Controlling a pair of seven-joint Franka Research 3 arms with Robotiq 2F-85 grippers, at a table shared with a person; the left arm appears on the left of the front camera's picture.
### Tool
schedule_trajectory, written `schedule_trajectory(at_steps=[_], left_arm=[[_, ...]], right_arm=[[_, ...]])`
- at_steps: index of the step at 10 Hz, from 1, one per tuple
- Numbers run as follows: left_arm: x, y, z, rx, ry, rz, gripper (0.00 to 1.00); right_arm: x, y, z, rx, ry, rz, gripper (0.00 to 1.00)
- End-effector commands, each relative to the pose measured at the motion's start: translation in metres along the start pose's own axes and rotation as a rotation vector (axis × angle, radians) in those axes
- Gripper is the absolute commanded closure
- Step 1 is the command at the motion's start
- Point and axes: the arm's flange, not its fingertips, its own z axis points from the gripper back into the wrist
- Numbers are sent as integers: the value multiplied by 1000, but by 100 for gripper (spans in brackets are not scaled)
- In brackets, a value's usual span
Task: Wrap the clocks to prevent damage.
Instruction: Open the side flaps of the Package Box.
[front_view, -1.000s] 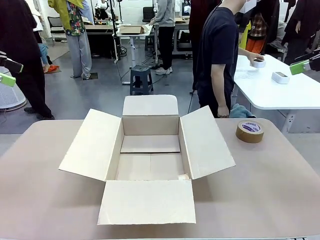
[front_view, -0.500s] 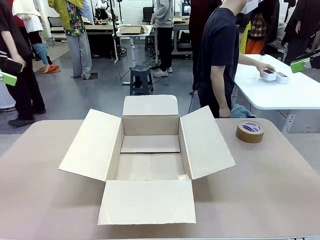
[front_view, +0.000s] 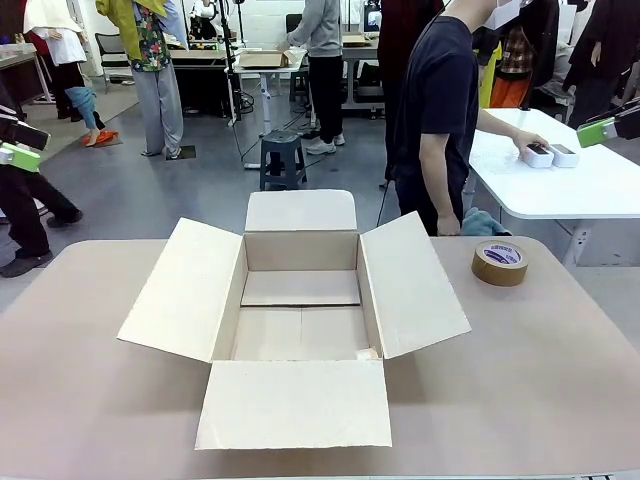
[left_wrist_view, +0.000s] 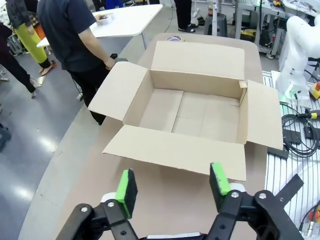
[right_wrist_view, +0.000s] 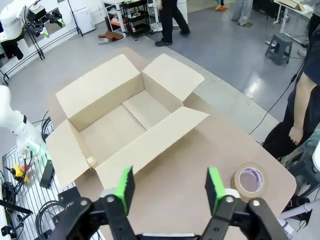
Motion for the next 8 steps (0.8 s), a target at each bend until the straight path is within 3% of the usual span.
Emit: schedule_trajectory(at_steps=[1,2,3,8], left_arm=[[-2,1,-1,-18,-9,-11,63],[-2,3,0,-21,-7,-5,100],[-2,3,0,-21,-16,12,100],[-2,8,2,-24,-24,50,100]], right_arm=[[-1,2,-2,12,8,7,65],[-1,3,-2,12,7,6,76],[-1,3,-1,15,11,4,100],[-1,3,1,29,35,32,100]])
